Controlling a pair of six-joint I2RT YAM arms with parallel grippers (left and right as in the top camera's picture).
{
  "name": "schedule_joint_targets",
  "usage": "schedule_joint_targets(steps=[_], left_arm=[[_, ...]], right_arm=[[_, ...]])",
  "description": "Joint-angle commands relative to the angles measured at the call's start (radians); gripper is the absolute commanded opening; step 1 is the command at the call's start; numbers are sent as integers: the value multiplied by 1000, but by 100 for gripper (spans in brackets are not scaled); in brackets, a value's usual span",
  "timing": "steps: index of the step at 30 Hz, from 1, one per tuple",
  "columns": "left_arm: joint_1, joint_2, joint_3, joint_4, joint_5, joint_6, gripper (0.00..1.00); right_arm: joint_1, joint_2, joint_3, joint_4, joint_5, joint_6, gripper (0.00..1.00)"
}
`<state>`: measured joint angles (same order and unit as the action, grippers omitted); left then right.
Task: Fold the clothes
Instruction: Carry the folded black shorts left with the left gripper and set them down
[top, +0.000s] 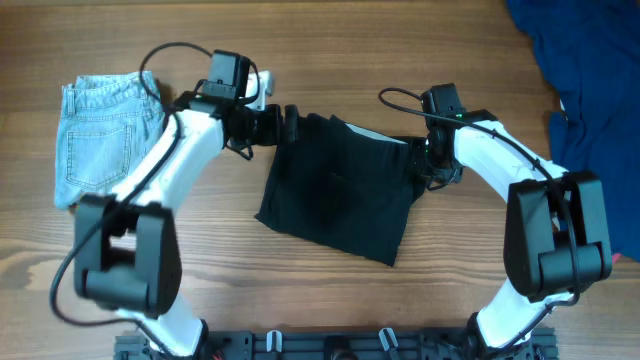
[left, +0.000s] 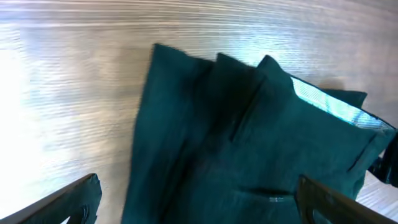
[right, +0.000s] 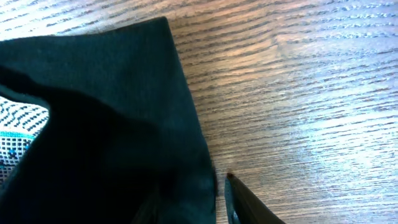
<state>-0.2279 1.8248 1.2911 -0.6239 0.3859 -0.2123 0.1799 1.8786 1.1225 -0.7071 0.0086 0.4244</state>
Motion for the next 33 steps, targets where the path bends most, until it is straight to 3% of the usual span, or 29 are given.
schedule_joint_targets(steps=[1, 5, 9, 12, 13, 15, 16, 21, 24, 28, 33], left_arm=[[1, 121, -2, 83, 83, 51, 100], [-8, 220, -2, 113, 98, 51, 100], [-117, 251, -2, 109, 181, 53, 96], [-188, 253, -2, 117, 177, 79, 74], [-200, 253, -2, 116, 171, 79, 62], [-192, 251, -2, 111, 169, 78, 14], [-178, 241, -2, 95, 147, 77, 6], [-47, 45, -2, -82, -216, 78, 4], [152, -177, -2, -184, -393, 78, 4], [367, -347, -2, -135, -557, 107, 4], [494, -324, -2, 37, -578, 214, 4]], right_arm=[[-5, 10, 4, -13, 21, -5, 35], [-5, 10, 4, -16, 21, -5, 35], [-5, 10, 3, -16, 21, -5, 35], [-5, 10, 4, -30, 21, -6, 35], [-5, 10, 4, -34, 21, -6, 35], [-5, 10, 4, -45, 21, -6, 35], [-5, 10, 4, -55, 21, -6, 35], [-16, -71, 4, -114, 22, -6, 36], [-40, -204, 4, -176, 23, -7, 36], [-41, -303, 4, -212, 22, -10, 37], [-41, -308, 4, -229, 22, -11, 38]])
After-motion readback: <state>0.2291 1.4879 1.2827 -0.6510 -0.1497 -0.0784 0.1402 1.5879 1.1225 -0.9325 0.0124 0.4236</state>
